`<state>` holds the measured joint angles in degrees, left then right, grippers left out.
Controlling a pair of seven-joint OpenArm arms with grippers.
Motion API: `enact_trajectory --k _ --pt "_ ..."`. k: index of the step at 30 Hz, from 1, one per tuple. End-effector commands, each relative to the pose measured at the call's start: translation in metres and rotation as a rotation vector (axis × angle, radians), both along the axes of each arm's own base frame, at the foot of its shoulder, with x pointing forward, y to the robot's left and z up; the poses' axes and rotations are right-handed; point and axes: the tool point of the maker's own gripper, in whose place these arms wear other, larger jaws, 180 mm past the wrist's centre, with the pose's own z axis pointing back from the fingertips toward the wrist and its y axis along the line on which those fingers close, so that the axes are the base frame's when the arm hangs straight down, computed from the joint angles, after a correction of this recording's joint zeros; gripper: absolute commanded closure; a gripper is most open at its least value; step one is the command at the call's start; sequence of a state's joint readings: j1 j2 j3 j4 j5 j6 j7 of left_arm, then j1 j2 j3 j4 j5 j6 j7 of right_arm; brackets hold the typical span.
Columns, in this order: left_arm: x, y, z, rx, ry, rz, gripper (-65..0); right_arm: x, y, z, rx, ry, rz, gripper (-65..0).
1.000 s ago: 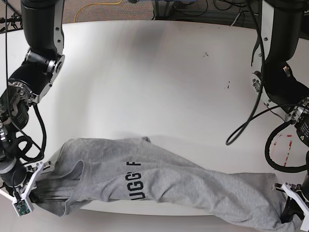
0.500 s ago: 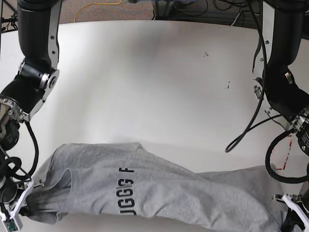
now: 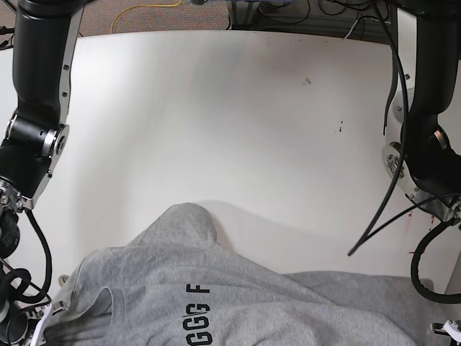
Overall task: Fold the T-shirt properly
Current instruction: 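Drag the held shirt ends toward the robot with both grippers, then lift the shirt with both grippers and swing it away from the robot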
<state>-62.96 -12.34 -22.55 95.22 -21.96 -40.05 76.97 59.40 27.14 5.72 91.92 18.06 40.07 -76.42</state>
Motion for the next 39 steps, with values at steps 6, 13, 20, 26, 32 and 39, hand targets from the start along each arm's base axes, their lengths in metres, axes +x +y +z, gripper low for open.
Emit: enact_trajectory --k 6,13,20,26,32,39 --pt "-0.008 -0.001 0.025 0.004 -0.068 -0.008 -1.0 -0.003 0.004 0.03 -0.066 -0.067 0.01 -0.3" --pt "-0.003 -0.007 0.001 0.012 -0.011 -0.028 -1.2 -0.01 0.001 0.02 -0.071 -0.056 0.0 -0.5" --pt "0.002 -0.012 -0.021 0.044 0.04 -0.035 -1.2 -0.019 -0.011 0.004 -0.055 -0.031 -0.041 -0.3" --pt "0.01 -0.01 -0.018 0.046 0.06 -0.031 -1.0 -0.015 -0.015 -0.004 -0.029 0.0 -0.053 -0.6" --pt "0.012 -0.011 -0.019 0.046 0.063 -0.036 -1.1 -0.015 -0.015 -0.007 -0.027 0.002 -0.053 -0.6" --pt "0.016 -0.013 -0.027 0.033 0.082 -0.048 -1.3 -0.016 -0.014 -0.007 -0.041 -0.004 -0.055 -0.4"
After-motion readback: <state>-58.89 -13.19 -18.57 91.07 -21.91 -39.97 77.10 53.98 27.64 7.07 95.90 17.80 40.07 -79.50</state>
